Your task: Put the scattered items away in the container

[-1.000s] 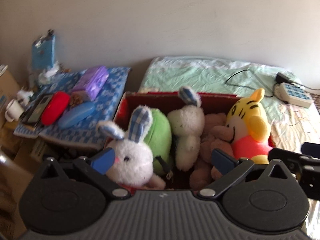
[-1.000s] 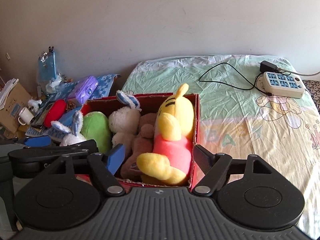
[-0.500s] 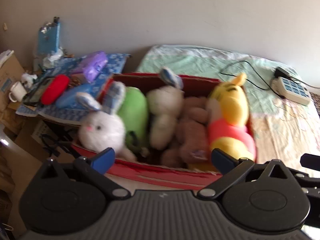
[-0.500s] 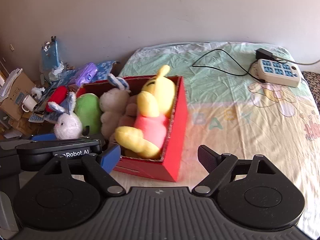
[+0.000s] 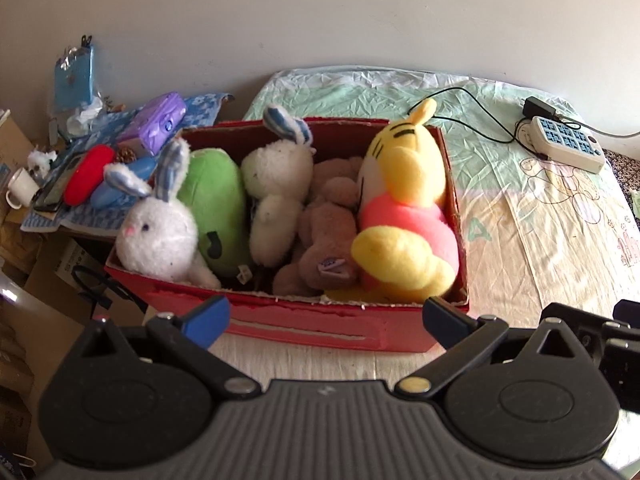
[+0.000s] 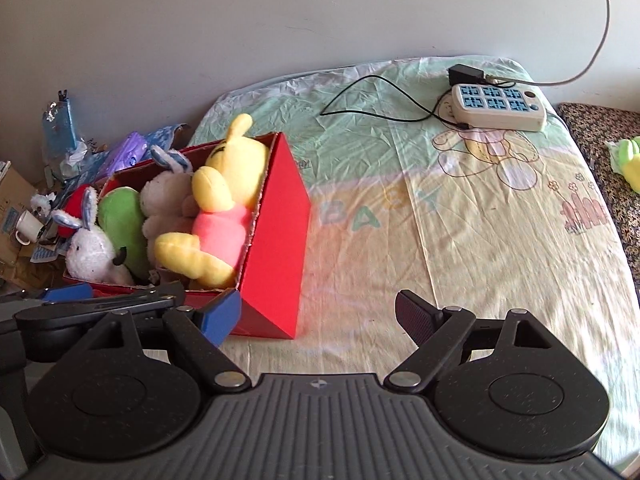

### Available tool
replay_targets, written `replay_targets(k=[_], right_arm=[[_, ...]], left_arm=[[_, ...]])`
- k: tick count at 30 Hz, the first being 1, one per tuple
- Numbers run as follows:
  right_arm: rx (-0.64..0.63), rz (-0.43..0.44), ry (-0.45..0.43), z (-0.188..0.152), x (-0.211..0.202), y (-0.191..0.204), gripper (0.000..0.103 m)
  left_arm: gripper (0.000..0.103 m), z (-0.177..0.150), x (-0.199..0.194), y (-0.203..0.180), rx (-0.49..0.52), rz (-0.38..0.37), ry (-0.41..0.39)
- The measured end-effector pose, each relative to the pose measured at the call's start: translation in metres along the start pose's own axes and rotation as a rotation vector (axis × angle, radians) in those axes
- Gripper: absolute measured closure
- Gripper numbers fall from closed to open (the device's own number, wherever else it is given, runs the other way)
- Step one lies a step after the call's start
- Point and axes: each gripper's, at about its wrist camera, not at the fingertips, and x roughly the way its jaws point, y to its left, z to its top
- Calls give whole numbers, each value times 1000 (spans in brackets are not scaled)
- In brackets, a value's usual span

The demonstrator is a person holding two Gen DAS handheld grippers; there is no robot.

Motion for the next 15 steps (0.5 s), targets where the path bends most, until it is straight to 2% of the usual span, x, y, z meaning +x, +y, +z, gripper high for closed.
replay_targets(k=[3, 15], right_arm=[[19, -22, 4, -1, 1, -3, 16], [132, -118, -37, -9, -11, -1, 16]], left_arm=[[1, 0, 4, -1, 19, 8, 23], [1, 5, 8, -13, 143, -59, 37]])
